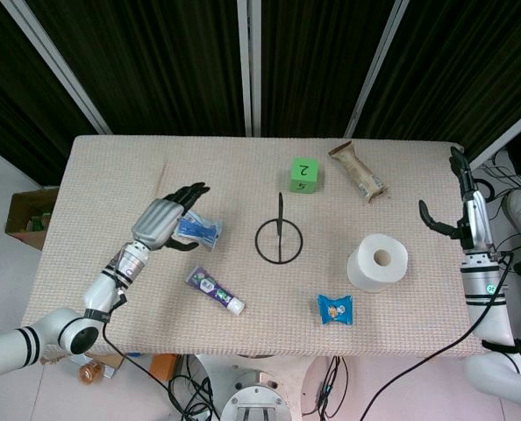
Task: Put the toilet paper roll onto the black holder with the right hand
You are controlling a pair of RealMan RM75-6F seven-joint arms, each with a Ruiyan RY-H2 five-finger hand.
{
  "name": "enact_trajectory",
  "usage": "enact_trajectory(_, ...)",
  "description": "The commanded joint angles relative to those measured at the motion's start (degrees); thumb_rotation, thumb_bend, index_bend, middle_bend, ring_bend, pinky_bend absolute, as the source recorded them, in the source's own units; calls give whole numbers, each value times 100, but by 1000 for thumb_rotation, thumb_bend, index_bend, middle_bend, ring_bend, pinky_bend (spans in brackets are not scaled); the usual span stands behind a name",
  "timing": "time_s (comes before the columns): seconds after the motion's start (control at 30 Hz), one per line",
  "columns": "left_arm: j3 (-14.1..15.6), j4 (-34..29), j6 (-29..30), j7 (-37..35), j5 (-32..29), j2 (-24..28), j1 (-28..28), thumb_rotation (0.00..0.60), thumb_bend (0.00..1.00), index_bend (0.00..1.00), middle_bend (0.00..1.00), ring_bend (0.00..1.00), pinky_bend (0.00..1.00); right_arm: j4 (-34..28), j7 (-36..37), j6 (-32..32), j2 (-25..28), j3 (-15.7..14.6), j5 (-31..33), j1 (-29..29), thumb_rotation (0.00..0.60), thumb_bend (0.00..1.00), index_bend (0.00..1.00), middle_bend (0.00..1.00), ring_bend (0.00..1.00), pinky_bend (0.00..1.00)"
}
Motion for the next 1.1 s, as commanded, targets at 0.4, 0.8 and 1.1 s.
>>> enact_trajectory(0.4, 102, -173, 235, 88, -14, 89, 68, 595, 37, 0, 32, 84, 265, -65, 516, -83, 147, -107, -145, -117, 600, 257, 0, 0, 0, 0)
enact_trajectory(0.8, 338, -882, 920, 890, 43, 639, 493, 600, 111, 0, 17, 48, 210, 104, 762, -1108, 1414, -1271, -1390, -187, 600, 135, 0, 0, 0, 0)
enact_trajectory(1.1, 1124, -483, 1954, 755, 688, 711, 1477, 448, 40, 0, 10, 34, 201, 1150, 970, -1290, 1252, -2137, -1955, -354, 600, 54, 0, 0, 0, 0)
